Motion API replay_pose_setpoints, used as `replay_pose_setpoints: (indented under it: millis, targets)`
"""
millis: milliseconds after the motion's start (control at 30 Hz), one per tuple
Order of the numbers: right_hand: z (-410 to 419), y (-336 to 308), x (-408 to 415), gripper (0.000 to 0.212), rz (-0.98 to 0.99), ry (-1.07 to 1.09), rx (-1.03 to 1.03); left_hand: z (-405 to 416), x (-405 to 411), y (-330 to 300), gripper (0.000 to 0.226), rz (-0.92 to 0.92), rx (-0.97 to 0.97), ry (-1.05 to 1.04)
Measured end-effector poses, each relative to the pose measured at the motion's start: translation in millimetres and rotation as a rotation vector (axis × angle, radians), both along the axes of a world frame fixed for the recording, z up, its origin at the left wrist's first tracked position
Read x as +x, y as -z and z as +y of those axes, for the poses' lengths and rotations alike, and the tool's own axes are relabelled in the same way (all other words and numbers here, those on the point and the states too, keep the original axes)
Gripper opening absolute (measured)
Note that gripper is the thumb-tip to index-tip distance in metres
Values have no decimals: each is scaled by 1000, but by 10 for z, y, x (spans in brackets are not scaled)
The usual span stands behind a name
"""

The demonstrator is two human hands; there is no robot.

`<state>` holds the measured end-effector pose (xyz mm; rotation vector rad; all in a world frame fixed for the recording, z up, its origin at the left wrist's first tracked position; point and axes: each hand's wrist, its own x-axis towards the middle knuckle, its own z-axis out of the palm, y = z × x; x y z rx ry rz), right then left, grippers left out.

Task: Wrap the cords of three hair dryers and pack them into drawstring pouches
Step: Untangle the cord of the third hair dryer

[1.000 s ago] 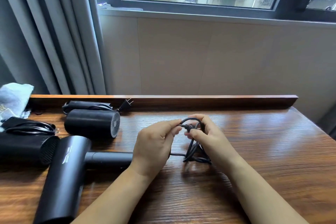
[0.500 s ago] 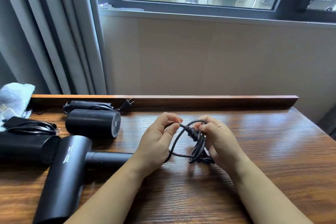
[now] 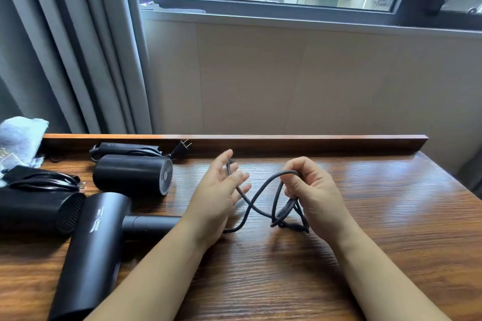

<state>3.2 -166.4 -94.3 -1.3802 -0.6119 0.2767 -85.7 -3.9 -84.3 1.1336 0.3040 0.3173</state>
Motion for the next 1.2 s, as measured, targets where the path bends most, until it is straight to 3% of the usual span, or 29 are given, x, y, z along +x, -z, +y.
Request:
replay_pose_setpoints:
  millis: [100, 233, 300, 367, 500, 600, 767, 867, 1000, 1133, 1200]
  targets:
    - [-11, -24, -17, 9, -38, 80, 23, -18, -7, 56, 45, 81, 227, 70]
    - [-29, -47, -25, 19, -134, 154, 27, -59, -83, 142, 70, 6, 1072, -1]
    - [-28, -67, -37, 22, -132, 132, 64, -111, -118, 147, 72, -97, 1278, -36]
    - [-37, -77, -46, 25, -123, 71, 83, -137, -120, 163, 63, -174, 1273, -2]
    - [-55, -55, -36, 34, -129, -32, 96, -174, -90, 200, 38, -125, 1100, 116]
    - [-50, -38, -33, 37, -123, 36, 149, -143, -50, 217, 7, -76, 957, 21]
    - [-101, -34, -1, 14, -537, 263, -92, -96, 17, 218, 11, -25, 554, -52]
    - [-26, 21, -6, 22, -775, 241, -326, -103, 18, 256, 17, -39, 612, -66]
    - [2, 132, 59, 36, -796, 202, -561, -100, 4, 250, 21, -26, 671, -61]
    - [17, 168, 58, 40, -797, 176, -632, -160, -34, 209, 10, -55, 709, -57]
    - [31, 154, 17, 29, -758, 144, -576, -162, -33, 213, 4, -51, 738, -95]
